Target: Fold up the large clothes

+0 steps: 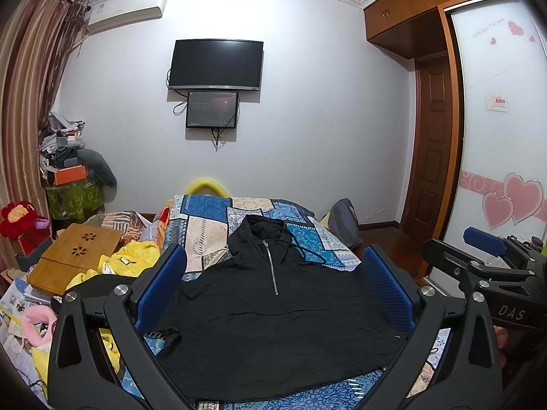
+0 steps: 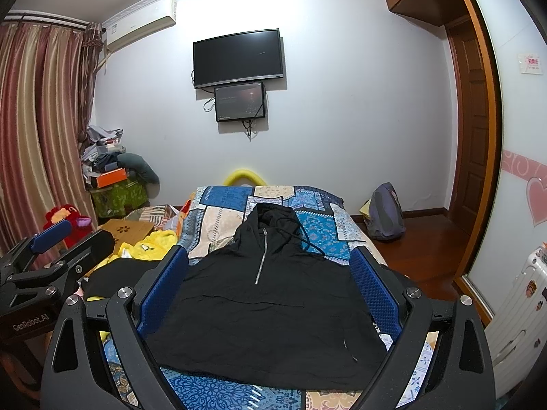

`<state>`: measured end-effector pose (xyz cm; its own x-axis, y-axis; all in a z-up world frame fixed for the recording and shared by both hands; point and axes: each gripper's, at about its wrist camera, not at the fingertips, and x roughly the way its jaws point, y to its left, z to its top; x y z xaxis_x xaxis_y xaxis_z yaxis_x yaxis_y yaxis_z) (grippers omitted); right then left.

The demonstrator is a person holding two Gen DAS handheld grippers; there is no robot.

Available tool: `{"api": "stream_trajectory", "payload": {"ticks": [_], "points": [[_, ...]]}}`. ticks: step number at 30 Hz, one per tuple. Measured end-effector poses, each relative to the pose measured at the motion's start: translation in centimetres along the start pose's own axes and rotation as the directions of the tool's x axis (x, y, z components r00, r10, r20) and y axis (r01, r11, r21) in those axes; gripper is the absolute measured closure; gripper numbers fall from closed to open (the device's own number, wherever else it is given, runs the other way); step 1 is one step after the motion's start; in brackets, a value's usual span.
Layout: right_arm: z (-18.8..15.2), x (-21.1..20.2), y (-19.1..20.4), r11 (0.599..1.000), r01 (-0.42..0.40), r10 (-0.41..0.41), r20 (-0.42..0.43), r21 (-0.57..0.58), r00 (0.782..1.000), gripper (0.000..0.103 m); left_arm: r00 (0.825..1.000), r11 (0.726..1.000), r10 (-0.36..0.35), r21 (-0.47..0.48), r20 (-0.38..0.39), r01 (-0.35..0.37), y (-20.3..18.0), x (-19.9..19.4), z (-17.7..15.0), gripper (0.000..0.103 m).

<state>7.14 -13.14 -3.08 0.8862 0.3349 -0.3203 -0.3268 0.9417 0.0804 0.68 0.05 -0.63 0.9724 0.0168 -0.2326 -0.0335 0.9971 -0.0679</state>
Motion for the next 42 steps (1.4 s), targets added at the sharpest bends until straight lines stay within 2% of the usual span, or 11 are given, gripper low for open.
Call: {"api": "stream_trajectory", "payload": {"ticks": [42], "points": [[-0.2, 0.7, -0.4, 1.000, 0.005, -0.005, -0.022, 0.005, 1.000, 0.009, 1.000, 1.000, 0.010, -0.020, -0.022, -0.010, 0.9, 1.4, -0.1, 0.000]]}}
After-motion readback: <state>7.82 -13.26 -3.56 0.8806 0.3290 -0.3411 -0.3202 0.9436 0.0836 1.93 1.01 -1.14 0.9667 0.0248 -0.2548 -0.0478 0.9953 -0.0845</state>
